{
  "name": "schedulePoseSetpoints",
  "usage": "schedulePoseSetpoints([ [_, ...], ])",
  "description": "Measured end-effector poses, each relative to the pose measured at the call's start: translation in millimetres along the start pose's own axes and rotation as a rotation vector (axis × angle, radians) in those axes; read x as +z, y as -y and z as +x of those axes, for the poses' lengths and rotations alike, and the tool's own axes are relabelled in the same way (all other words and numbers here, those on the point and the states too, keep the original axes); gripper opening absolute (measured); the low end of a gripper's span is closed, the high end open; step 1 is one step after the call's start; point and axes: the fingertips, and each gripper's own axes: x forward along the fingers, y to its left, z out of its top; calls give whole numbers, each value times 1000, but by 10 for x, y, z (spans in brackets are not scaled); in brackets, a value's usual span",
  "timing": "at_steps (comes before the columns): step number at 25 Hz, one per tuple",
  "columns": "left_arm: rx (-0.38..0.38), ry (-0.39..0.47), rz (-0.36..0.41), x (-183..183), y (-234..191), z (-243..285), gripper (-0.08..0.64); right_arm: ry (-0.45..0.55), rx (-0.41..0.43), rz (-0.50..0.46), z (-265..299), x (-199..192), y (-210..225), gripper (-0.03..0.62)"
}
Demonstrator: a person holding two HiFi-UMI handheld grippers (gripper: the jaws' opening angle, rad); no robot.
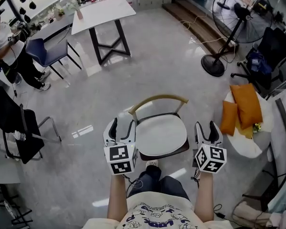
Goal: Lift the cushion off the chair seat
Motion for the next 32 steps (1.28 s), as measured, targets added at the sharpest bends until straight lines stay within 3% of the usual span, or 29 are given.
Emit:
schedulePoseSetpoints([
  [10,14,-153,-37,-602,-4,647,252,-140,17,27,696,-509,193,278],
  [18,51,-267,-88,-1117,-51,1122,252,-244,57,-8,1314,-878,331,278],
  [32,51,-502,-121,-2744,25,2012,253,-478,95,-9,2275,-2516,560,278],
])
